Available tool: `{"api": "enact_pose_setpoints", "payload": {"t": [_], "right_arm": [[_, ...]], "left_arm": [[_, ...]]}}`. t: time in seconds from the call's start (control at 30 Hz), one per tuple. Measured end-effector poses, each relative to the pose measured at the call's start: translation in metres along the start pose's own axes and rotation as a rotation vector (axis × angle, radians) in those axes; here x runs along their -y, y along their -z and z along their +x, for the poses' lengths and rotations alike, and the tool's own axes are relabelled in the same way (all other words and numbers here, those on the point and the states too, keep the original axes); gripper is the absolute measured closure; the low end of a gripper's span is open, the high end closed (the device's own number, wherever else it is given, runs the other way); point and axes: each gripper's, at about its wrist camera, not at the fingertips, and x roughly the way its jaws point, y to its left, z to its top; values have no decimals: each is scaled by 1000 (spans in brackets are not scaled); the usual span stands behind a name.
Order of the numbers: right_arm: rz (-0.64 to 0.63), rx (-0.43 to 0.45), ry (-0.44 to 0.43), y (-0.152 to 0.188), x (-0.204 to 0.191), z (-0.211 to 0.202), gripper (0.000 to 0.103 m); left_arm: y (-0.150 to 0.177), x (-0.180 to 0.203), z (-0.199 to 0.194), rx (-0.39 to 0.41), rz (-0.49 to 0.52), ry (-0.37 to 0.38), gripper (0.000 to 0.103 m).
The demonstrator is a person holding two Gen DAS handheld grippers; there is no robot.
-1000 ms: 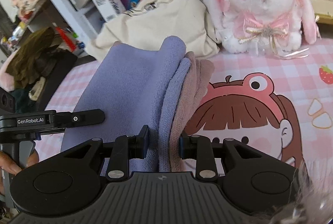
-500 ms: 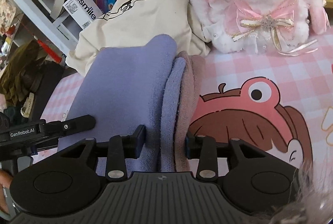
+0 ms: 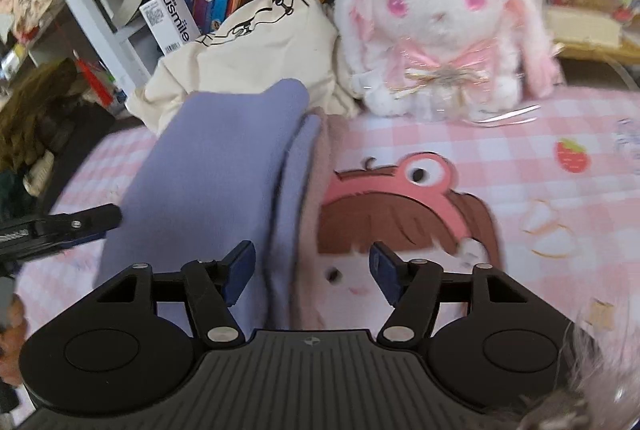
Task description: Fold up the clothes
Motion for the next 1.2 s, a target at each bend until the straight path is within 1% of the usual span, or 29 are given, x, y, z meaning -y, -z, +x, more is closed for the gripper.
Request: {"api": "enact_pose_setpoints", "payload": {"t": [0.07,0.13,0.2,0.27,0.33,0.4,0.47,0.5,0.57,0.6,0.67,0.77,0.97,1.1,1.2], "right_arm": [[-22,15,26,9,0,-13,37],[-54,9,66,22,-1,-23,35],[-85,13,92,36,-1,-33,32],[-109,21,115,48,-2,-42,30],[-121,38,134,58,-3,-52,24],[-126,59,151,66,-4,-62,22],[-130,71,175,73,-6,-70,18],[-128,75,194,76,-6,-73,15],[-125,82,231,81,-7,-79,15],[-118,85,243,84,-6,-81,12],[-113,87,246,91,-3,-87,11],[-112,87,254,102,0,-94,9],[-136,90,259,114,5,-104,7],[-142,97,256,115,7,-107,6],[-148,102,253,114,6,-109,6]], "left_arm": [[14,11,-10,10,35,-21,44],[29,22,-19,24,71,-43,42],[43,32,-28,45,89,-66,39],[55,41,-33,52,94,-91,36],[66,50,-38,55,94,-116,35],[76,59,-42,59,96,-140,33],[86,69,-46,76,113,-163,26],[90,74,-49,90,119,-179,24],[98,82,-55,126,125,-216,18],[101,86,-57,138,125,-230,17],[106,91,-60,153,128,-251,13],[113,97,-64,160,134,-288,11],[126,111,-67,141,144,-342,7],[129,120,-66,124,173,-352,6],[131,124,-68,127,186,-354,2]]}}
